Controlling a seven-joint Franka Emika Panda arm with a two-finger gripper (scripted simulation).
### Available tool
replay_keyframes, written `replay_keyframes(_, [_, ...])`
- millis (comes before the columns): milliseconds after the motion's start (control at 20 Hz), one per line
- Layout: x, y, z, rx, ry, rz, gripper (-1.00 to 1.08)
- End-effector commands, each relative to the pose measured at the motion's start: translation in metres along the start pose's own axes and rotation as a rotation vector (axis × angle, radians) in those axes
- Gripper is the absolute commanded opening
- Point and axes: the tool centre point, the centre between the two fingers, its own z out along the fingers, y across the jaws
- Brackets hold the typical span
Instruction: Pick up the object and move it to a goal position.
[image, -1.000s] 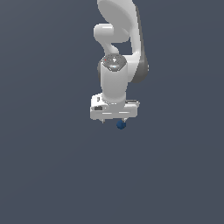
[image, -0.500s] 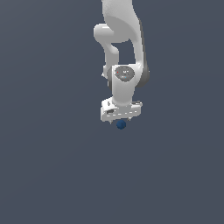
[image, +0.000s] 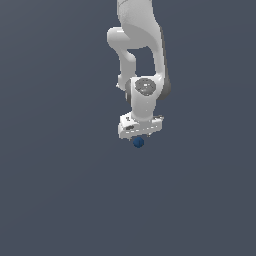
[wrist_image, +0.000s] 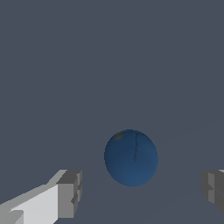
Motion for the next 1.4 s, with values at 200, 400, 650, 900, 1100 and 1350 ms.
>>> replay_keyframes(200, [-0.001, 0.0, 0.012, 0.0, 0.0, 0.0, 1.0])
replay_keyframes(400, [-0.001, -0.001, 0.032, 0.0, 0.001, -0.002, 1.0])
replay_keyframes(650, [-0.001, -0.001, 0.048, 0.0, 0.001, -0.003, 1.0])
replay_keyframes(900, [-0.001, 0.0, 0.051, 0.0, 0.001, -0.003, -1.0])
replay_keyframes(1100, [-0.001, 0.0, 0.051, 0.0, 0.001, -0.003, -1.0])
replay_keyframes(1350, [-0.001, 0.0, 0.05, -0.001, 0.001, -0.002, -1.0])
